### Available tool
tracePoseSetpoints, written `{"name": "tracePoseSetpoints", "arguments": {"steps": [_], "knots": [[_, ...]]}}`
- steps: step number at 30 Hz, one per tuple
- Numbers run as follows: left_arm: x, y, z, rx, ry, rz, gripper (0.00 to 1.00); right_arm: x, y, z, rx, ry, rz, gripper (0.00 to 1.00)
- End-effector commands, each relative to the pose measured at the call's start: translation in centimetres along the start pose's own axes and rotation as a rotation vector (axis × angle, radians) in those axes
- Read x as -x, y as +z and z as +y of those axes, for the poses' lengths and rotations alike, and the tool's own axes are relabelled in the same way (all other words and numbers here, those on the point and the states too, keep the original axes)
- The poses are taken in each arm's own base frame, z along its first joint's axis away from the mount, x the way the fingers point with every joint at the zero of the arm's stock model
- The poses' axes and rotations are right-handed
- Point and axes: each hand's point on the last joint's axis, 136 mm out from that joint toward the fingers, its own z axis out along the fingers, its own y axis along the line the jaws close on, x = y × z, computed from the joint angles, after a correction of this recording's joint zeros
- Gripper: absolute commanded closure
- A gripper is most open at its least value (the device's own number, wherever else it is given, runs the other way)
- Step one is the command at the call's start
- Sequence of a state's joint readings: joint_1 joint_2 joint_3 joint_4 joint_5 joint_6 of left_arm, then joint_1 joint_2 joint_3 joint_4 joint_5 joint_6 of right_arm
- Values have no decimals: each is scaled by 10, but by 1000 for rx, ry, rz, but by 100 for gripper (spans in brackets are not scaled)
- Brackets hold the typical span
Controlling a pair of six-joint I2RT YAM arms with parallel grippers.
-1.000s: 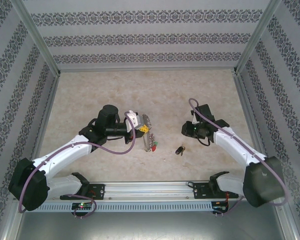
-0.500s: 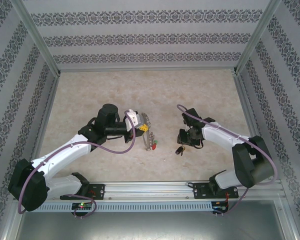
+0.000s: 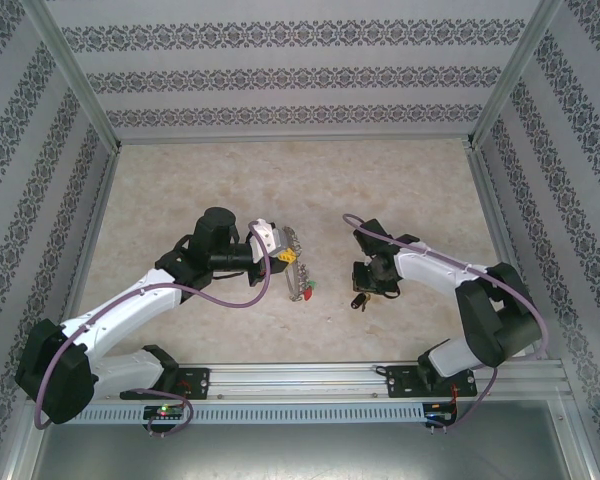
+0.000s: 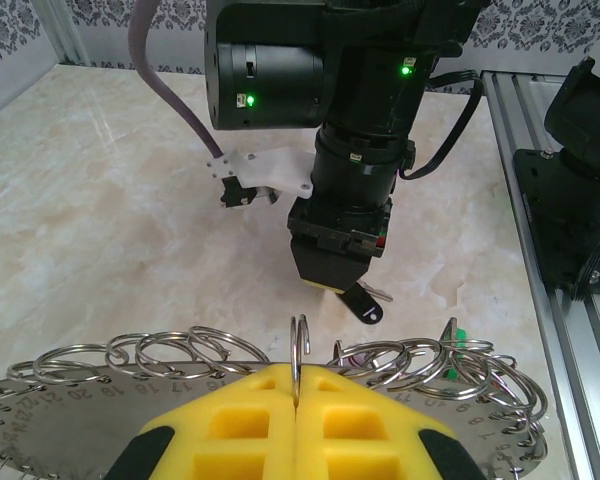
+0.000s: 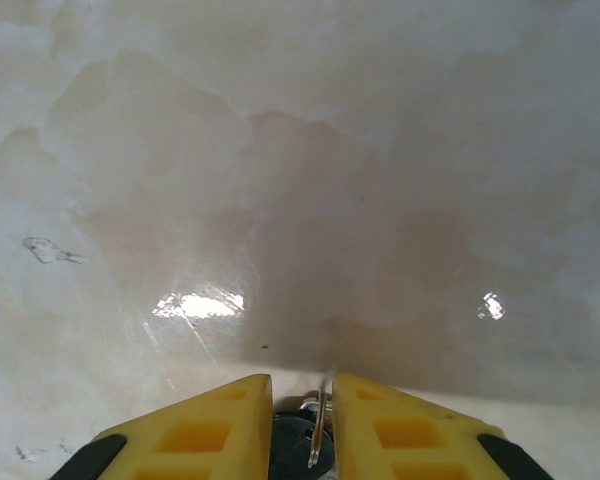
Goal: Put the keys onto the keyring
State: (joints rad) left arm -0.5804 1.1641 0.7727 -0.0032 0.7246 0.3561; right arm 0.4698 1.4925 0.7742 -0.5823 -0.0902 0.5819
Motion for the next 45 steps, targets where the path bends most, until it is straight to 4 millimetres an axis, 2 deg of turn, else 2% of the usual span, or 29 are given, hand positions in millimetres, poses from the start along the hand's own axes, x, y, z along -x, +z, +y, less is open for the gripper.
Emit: {"name": "tracePoseSetpoints", "arguments": {"steps": [1, 6, 8, 12, 21, 33, 40, 45], "knots": [[24, -10, 2, 13, 57, -56, 100, 1, -1, -3, -46, 11, 1, 79], [24, -10, 1, 13, 57, -55, 100, 0, 1, -4, -63, 6, 8, 81], [25, -10, 2, 12, 57, -57, 100, 1, 1, -4, -61, 4, 7, 88], [26, -10, 2, 11, 58, -57, 100, 0, -1, -3, -60, 0, 5, 91], [26, -10, 2, 10, 60, -56, 100, 0, -5, -1, -54, -6, 7, 86], [23, -8, 2, 7, 60, -44, 100, -2, -3, 1, -53, -17, 25, 88], [23, -9, 2, 8, 59, -43, 100, -4, 0, -2, -71, -12, 38, 85], [23, -8, 2, 5, 57, -42, 100, -3, -1, -1, -68, -18, 34, 88]]}}
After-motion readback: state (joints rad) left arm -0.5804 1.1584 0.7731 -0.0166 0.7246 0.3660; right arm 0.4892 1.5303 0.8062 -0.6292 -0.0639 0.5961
